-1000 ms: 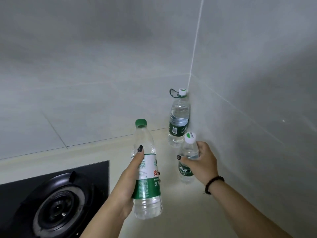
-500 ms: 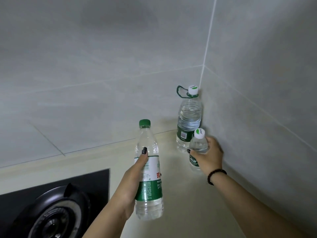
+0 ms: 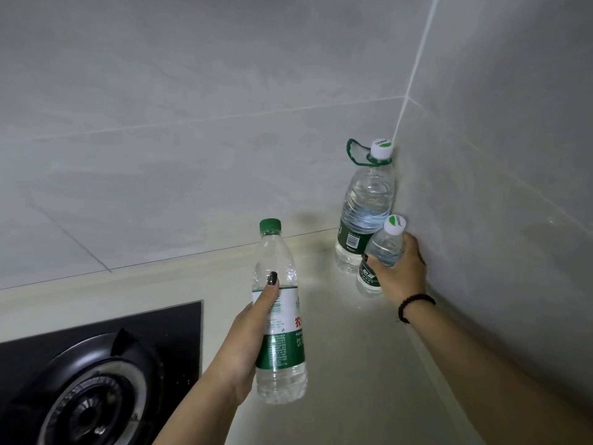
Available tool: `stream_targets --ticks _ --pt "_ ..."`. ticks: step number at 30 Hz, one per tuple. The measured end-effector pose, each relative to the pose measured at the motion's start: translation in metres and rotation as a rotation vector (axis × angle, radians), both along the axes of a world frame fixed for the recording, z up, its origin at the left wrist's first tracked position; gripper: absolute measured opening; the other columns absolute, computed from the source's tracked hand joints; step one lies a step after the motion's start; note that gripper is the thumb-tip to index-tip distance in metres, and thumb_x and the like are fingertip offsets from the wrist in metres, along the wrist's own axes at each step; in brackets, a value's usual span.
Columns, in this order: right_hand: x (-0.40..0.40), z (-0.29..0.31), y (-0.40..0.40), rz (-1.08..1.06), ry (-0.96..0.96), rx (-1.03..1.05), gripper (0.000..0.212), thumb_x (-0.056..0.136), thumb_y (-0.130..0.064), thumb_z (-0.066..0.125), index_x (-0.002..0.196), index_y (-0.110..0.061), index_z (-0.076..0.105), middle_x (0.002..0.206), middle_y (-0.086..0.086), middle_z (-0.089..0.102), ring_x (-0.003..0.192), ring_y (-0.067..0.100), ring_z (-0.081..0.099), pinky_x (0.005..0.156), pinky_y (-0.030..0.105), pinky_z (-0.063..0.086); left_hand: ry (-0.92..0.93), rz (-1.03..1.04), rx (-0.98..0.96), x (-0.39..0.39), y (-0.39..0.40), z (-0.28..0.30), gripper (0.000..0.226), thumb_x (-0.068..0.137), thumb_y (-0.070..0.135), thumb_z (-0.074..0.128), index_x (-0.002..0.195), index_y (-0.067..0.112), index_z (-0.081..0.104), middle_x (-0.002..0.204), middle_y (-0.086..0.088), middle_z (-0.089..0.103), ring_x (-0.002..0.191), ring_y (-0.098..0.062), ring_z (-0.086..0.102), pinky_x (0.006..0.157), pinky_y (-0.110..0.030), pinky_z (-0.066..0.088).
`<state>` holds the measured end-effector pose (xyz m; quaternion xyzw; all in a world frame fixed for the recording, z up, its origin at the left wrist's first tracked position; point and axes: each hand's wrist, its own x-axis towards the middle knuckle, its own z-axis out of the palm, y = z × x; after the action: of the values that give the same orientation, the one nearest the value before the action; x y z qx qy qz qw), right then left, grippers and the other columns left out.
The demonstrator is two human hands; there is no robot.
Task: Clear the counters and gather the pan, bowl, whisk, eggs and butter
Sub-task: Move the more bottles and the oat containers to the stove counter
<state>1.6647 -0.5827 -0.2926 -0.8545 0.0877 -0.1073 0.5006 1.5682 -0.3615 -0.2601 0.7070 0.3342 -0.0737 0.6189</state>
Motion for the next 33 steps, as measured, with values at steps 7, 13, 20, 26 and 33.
stream_targets --ticks 7,13,20,26,33 --pt "-0.002 0.033 0.002 0.034 0.003 -0.182 0.059 0.064 -0.015 0.08 0.113 -0.007 0.048 0.115 0.01 0.057 0.108 0.03 0.056 0.092 0.038 0.047 -0.144 -0.11 -0.142 -0.026 -0.001 0.0 0.042 0.106 0.024 0.024 0.067 0.02 0.037 0.073 -0.01 0.046 0.036 0.014 0.05 0.05 -0.001 0.038" --pt "-0.04 0.091 0.01 0.089 -0.274 -0.229 0.068 0.075 -0.003 0.07 0.135 0.0 0.037 0.136 0.013 0.036 0.13 0.023 0.033 0.101 0.004 0.016 -0.189 -0.175 -0.295 -0.059 -0.001 0.021 0.033 0.104 0.035 0.028 0.105 0.009 0.047 0.069 -0.01 0.053 0.058 -0.017 0.057 0.043 -0.009 0.043" --pt "-0.097 0.152 0.04 0.415 0.012 0.194 0.029 0.085 -0.022 0.066 0.113 -0.022 0.058 0.115 -0.008 0.06 0.107 0.01 0.059 0.09 0.024 0.049 -0.177 -0.313 -0.334 -0.106 -0.032 0.062 0.065 0.077 0.067 0.055 0.11 0.013 0.067 0.097 -0.013 0.075 0.093 -0.029 0.072 0.093 -0.042 0.054" --pt "-0.13 0.163 0.046 0.531 0.165 0.337 0.034 0.086 -0.032 0.066 0.118 -0.028 0.054 0.117 -0.009 0.06 0.104 0.014 0.063 0.085 0.038 0.057 -0.272 -0.38 -0.331 -0.122 -0.04 0.068 0.063 0.074 0.066 0.055 0.115 0.018 0.064 0.102 -0.011 0.074 0.097 -0.028 0.071 0.095 -0.04 0.053" --pt "-0.149 0.163 0.03 0.546 0.222 0.39 0.024 0.09 -0.022 0.062 0.113 -0.025 0.059 0.112 -0.002 0.067 0.092 0.015 0.07 0.079 0.039 0.056 -0.271 -0.462 -0.295 -0.139 -0.046 0.066 0.061 0.074 0.062 0.057 0.117 0.019 0.062 0.102 -0.008 0.075 0.097 -0.025 0.071 0.088 -0.033 0.056"
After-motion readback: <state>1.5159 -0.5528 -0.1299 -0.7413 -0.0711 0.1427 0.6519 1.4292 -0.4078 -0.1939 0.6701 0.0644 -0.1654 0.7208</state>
